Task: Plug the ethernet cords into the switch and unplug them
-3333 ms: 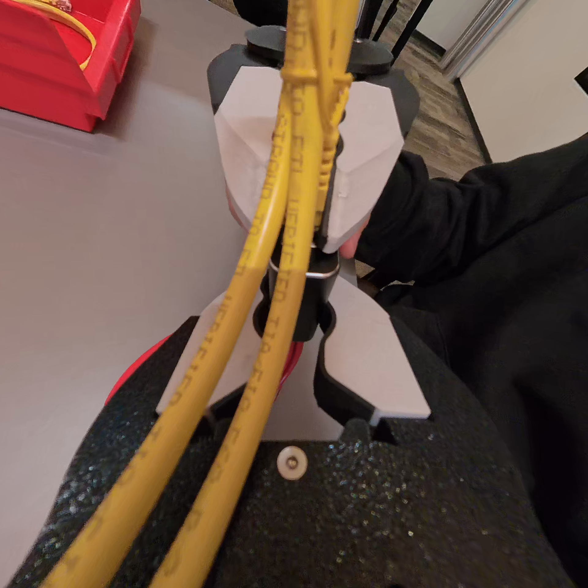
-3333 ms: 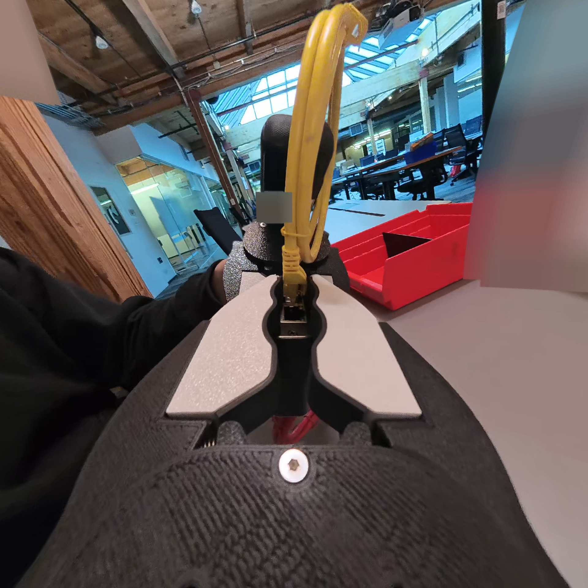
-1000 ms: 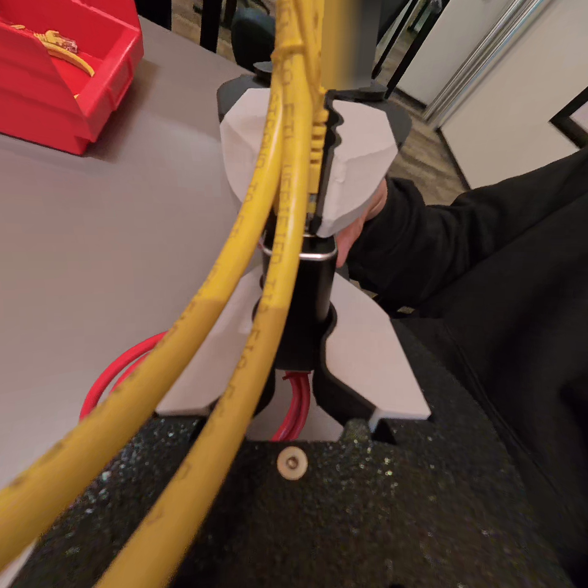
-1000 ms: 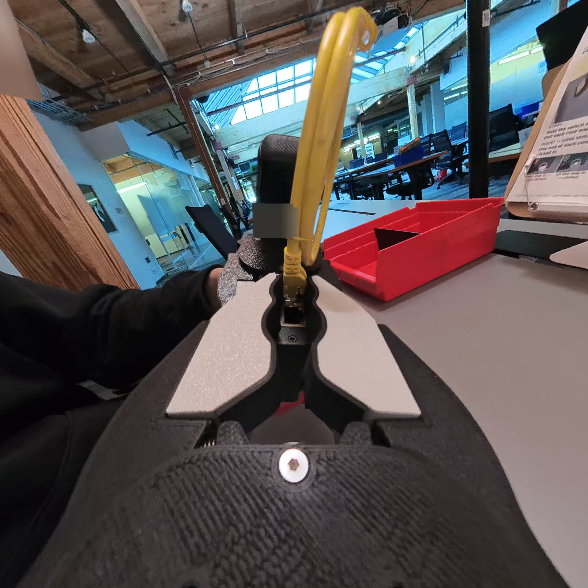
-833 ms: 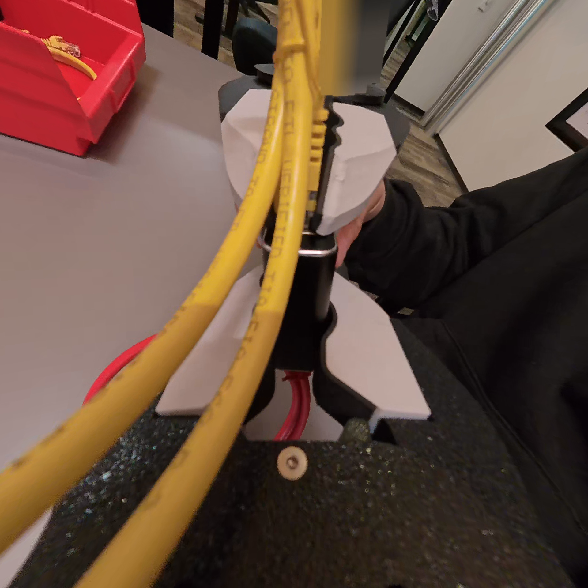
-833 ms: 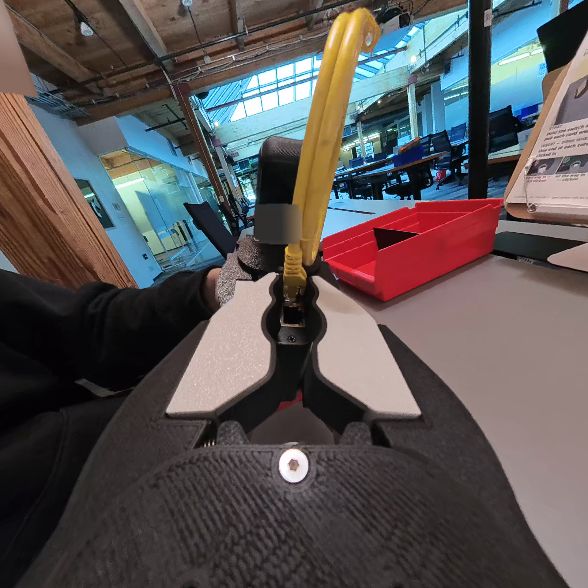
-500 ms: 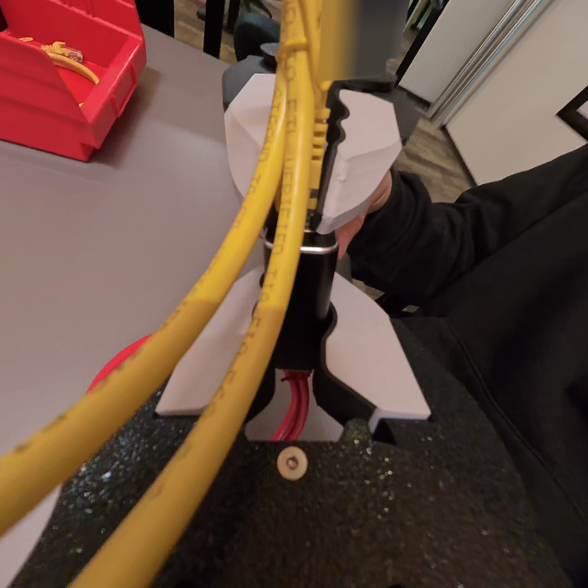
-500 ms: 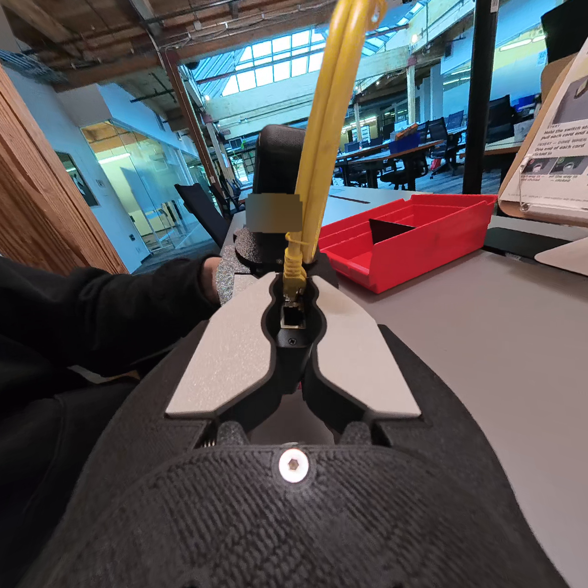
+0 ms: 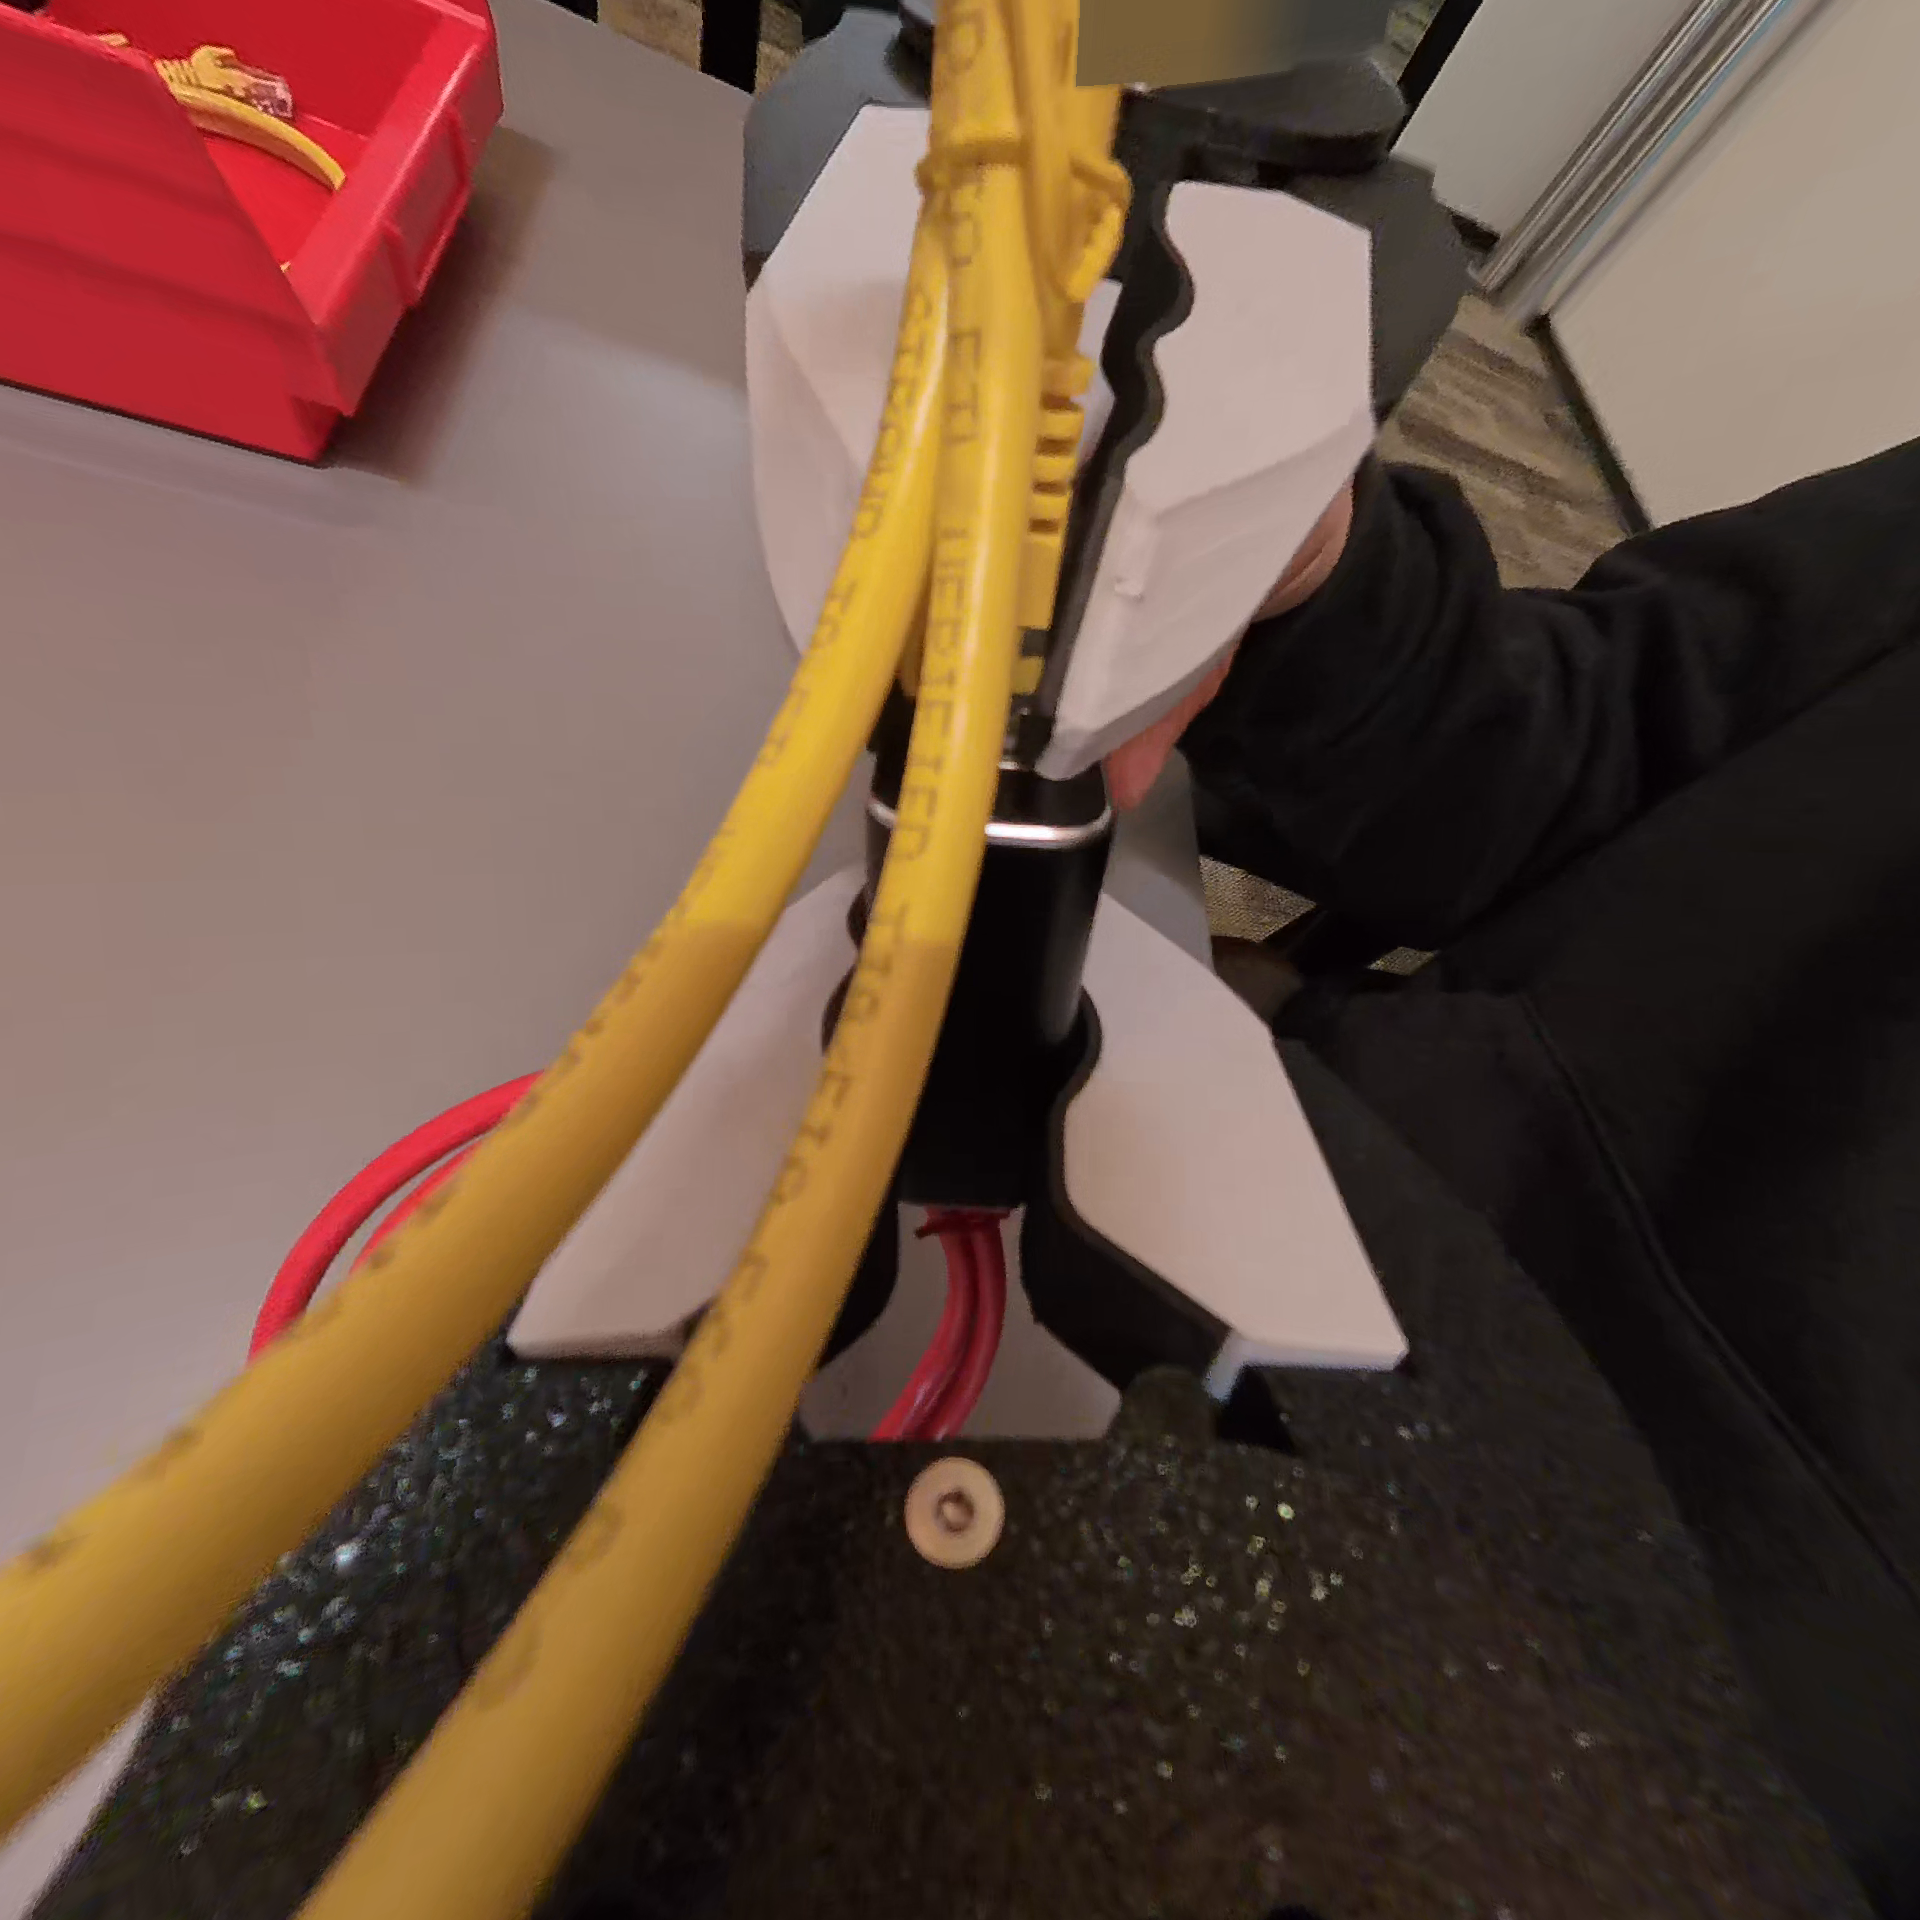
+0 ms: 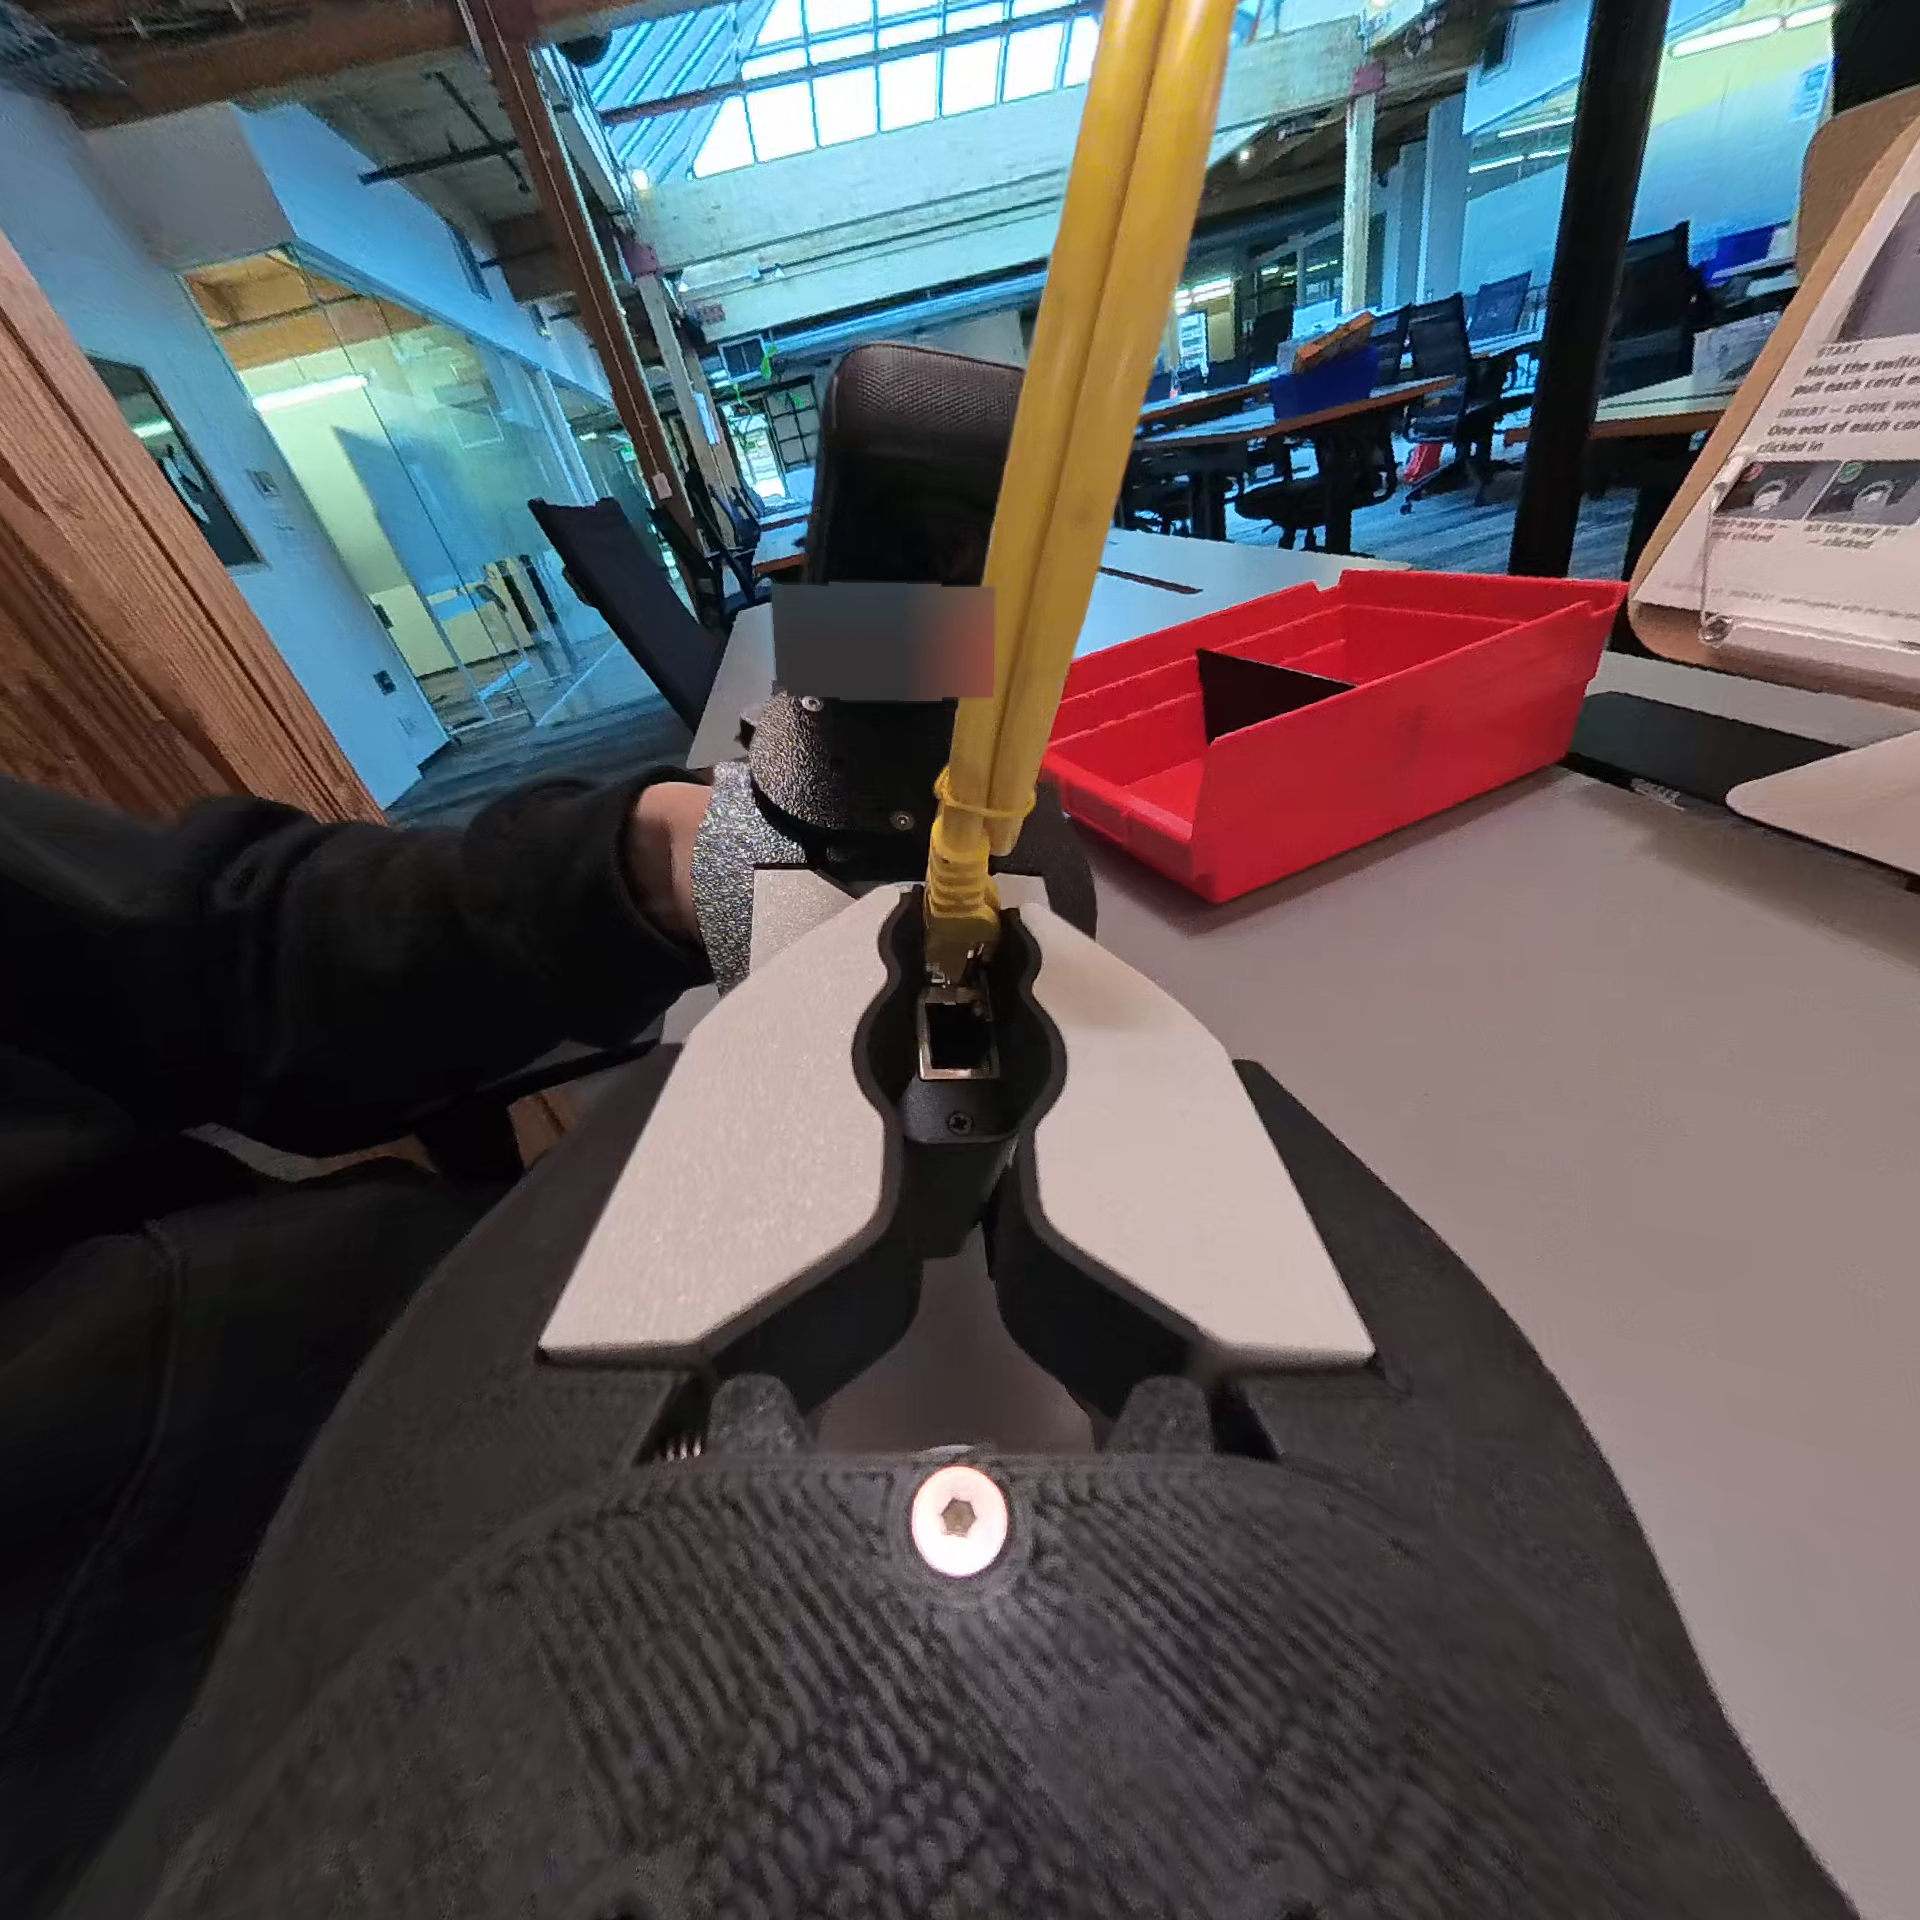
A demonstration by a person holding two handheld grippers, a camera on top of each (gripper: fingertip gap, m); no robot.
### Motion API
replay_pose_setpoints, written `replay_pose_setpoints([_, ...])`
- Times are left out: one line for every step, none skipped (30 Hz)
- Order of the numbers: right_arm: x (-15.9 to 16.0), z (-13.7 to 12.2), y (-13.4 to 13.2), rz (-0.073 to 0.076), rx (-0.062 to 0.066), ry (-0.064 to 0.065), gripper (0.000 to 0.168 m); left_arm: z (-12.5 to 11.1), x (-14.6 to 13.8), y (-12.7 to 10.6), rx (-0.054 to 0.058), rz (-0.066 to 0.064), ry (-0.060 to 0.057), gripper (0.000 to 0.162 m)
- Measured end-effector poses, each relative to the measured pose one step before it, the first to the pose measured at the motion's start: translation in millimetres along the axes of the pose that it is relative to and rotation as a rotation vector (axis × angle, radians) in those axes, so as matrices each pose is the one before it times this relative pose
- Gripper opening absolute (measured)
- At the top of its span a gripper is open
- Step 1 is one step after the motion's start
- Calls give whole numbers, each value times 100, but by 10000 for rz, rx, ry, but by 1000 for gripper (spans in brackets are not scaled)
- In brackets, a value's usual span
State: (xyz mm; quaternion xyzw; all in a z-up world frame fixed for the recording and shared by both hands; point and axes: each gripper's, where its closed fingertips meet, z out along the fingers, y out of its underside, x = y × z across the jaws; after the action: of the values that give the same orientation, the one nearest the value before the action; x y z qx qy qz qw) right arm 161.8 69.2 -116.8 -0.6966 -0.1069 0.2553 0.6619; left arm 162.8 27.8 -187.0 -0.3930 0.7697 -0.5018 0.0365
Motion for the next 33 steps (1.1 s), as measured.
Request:
replay_pose_setpoints([23, 116, 217, -24, -128, -35, 15, -37, -201, 245, -130, 50, -152, 28])
replay_pose_setpoints([-1, 112, 206, 161, -21, -101, 14, -41, 6, 229, -84, -40, -30, 15])
replay_pose_setpoints([-155, 185, 82, 305, 48, -162, 14, -92, 169, 140, -1, 8, 35, 13])
replay_pose_setpoints([-347, 174, 43, 315, -83, -285, 14, -157, 260, 55, 60, 175, 32, 15])
replay_pose_setpoints([-435, 172, -62, 17, -103, -240, 14, -163, 297, -64, 131, 279, -1, 14])
replay_pose_setpoints([-371, 144, -242, -174, 43, -107, 14, -142, 225, -231, 234, 285, -72, 28])
replay_pose_setpoints([-446, 151, -262, -199, 89, -115, 14, -109, 375, -270, 246, 152, 59, 28])
replay_pose_setpoints([-372, 101, -272, -139, 85, -46, 14, -82, 426, -325, 258, 61, 119, 28])
replay_pose_setpoints([-204, 71, -365, -133, 99, 64, 14, -66, 246, -469, 342, 109, 5, 29])
replay_pose_setpoints([-160, 44, -399, -224, 134, 82, 14, -33, 196, -468, 337, 112, 26, 29])
replay_pose_setpoints([-170, 25, -328, -255, 144, 69, 15, -8, 149, -374, 268, 60, 64, 29])
replay_pose_setpoints([50, -31, -229, -197, 110, 174, 16, -34, -71, -397, 261, 69, -67, 28])
replay_pose_setpoints([260, -104, -240, -114, 129, 256, 21, -70, -240, -374, 245, 84, -151, 28])
replay_pose_setpoints([271, -203, -251, -49, 128, 187, 23, -90, -193, -318, 190, 30, -52, 29])
replay_pose_setpoints([270, -257, -236, 8, 124, 145, 24, -128, -127, -283, 162, 2, 38, 29])
replay_pose_setpoints([315, -303, -200, 24, 115, 143, 25, -156, -220, -273, 169, -6, -11, 29])
replay_pose_setpoints([353, -357, -238, 30, 154, 151, 26, -160, -288, -199, 142, -65, -36, 28])
replay_pose_setpoints([353, -351, -162, 37, 104, 122, 26, -152, -189, -130, 94, -128, 68, 28])
replay_pose_setpoints([228, -302, -92, 94, 65, 29, 27, -125, -73, -144, 71, -140, 160, 29])
replay_pose_setpoints([66, -236, -165, 158, 107, -91, 29, -95, -96, -151, 68, -128, 133, 29])
replay_pose_setpoints([25, -174, -153, 165, 115, -110, 32, -65, -140, -112, 40, -126, 101, 29])
replay_pose_setpoints([229, -118, -105, 130, 89, 57, 35, -38, -18, -35, -20, -116, 199, 29])
replay_pose_setpoints([180, -56, -75, 81, 70, 50, 39, 11, 123, -35, -33, -83, 293, 30])
replay_pose_setpoints([8, 17, -42, 41, 49, -60, 40, 72, 147, -66, 2, -25, 286, 30])
replay_pose_setpoints([-78, 65, 9, 50, 14, -80, 41, 106, 106, -59, 25, 32, 240, 30])
replay_pose_setpoints([-108, 90, 37, 30, -23, -76, 42, 138, 44, -35, 22, 38, 187, 30])
replay_pose_setpoints([-163, 63, 97, -9, -65, -89, 42, 141, -59, -26, -4, 13, 96, 29])
replay_pose_setpoints([-146, 35, 108, -47, -107, -68, 43, 130, -129, -8, -39, 28, 8, 29])
replay_pose_setpoints([-87, -12, 109, -99, -123, -23, 44, 117, -131, -4, -72, 74, -33, 28])
replay_pose_setpoints([-43, -43, 91, -163, -124, 10, 43, 106, -134, -25, -99, 122, -87, 28])
replay_pose_setpoints([26, -76, 72, -200, -105, 60, 43, 102, -212, -44, -117, 192, -183, 28])
replay_pose_setpoints([139, -107, 55, -181, -97, 127, 43, 122, -231, -29, -154, 270, -232, 28])
replay_pose_setpoints([211, -108, 70, -144, -101, 162, 43, 139, -110, 27, -220, 335, -169, 28])
